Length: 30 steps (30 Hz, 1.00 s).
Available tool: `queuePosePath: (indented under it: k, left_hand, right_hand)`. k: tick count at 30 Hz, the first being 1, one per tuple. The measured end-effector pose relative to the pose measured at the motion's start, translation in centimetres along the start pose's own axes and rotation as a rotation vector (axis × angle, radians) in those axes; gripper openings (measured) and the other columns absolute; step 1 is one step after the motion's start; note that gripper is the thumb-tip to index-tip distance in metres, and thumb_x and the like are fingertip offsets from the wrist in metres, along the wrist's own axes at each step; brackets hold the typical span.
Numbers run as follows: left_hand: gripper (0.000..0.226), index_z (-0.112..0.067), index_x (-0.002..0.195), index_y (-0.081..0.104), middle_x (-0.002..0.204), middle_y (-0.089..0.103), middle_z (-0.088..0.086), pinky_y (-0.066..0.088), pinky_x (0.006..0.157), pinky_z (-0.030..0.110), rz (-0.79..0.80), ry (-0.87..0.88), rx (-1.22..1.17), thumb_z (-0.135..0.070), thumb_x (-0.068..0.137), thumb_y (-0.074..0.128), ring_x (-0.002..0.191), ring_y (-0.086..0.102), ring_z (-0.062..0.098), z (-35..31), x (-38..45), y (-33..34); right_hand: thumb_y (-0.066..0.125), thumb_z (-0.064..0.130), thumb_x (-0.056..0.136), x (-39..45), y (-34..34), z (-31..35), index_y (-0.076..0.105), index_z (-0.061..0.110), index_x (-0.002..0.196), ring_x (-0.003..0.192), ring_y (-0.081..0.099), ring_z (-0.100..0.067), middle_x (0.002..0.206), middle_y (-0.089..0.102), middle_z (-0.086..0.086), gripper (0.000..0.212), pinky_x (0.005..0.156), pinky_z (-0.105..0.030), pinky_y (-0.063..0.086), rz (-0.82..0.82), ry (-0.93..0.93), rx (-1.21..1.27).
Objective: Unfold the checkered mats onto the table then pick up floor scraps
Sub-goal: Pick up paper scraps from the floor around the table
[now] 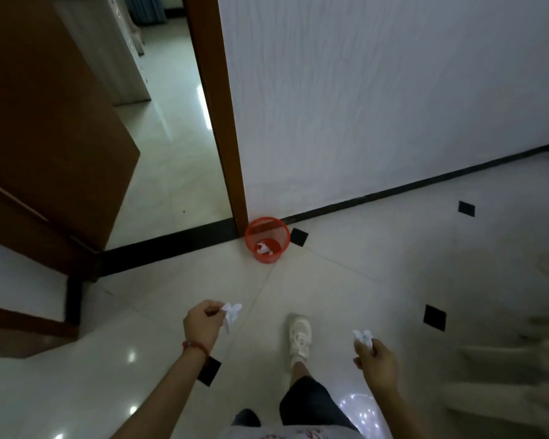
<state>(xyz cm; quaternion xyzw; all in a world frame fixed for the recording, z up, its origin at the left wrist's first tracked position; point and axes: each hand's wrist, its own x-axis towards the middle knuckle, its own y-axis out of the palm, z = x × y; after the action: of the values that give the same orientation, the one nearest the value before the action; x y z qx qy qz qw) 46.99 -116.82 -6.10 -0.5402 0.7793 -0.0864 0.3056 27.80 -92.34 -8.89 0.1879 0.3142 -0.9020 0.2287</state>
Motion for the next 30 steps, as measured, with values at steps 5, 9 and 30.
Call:
queuePosePath:
  k: [5, 9, 30]
  left_hand:
    - [0.007, 0.0, 0.075, 0.069, 0.079, 0.07, 0.018, 0.052, 0.077, 0.035, -0.069, -0.025, -0.003, -0.005, 0.078, 0.067, 0.077, 0.064, 0.027, -4.9, 6.3, 3.0]
    - [0.007, -0.009, 0.07, 0.069, 0.071, 0.069, 0.011, 0.052, 0.072, 0.032, -0.105, -0.103, 0.011, -0.013, 0.075, 0.072, 0.074, 0.065, 0.028, -6.7, 9.8, 4.0]
    - [0.009, -0.001, 0.082, 0.069, 0.085, 0.071, 0.019, 0.051, 0.081, 0.035, 0.055, -0.204, 0.247, 0.002, 0.077, 0.063, 0.081, 0.063, 0.026, -7.1, 33.0, 8.3]
  right_hand:
    - [0.055, 0.031, 0.09, 9.4, 1.4, 5.8, 0.056, 0.006, 0.07, 0.061, 0.062, -0.02, 0.069, 0.06, -0.006, 0.033, 0.051, -0.021, 0.038, 0.076, -0.011, -0.068]
    - [0.056, 0.033, 0.089, 16.4, 3.2, 12.2, 0.052, 0.011, 0.063, 0.063, 0.062, -0.02, 0.064, 0.058, 0.0, 0.034, 0.05, -0.019, 0.037, 0.162, -0.038, -0.089]
    - [0.058, 0.028, 0.088, 32.9, 18.9, 20.0, 0.054, 0.012, 0.069, 0.061, 0.065, -0.019, 0.06, 0.057, 0.0, 0.026, 0.057, -0.026, 0.042, 0.229, 0.132, -0.164]
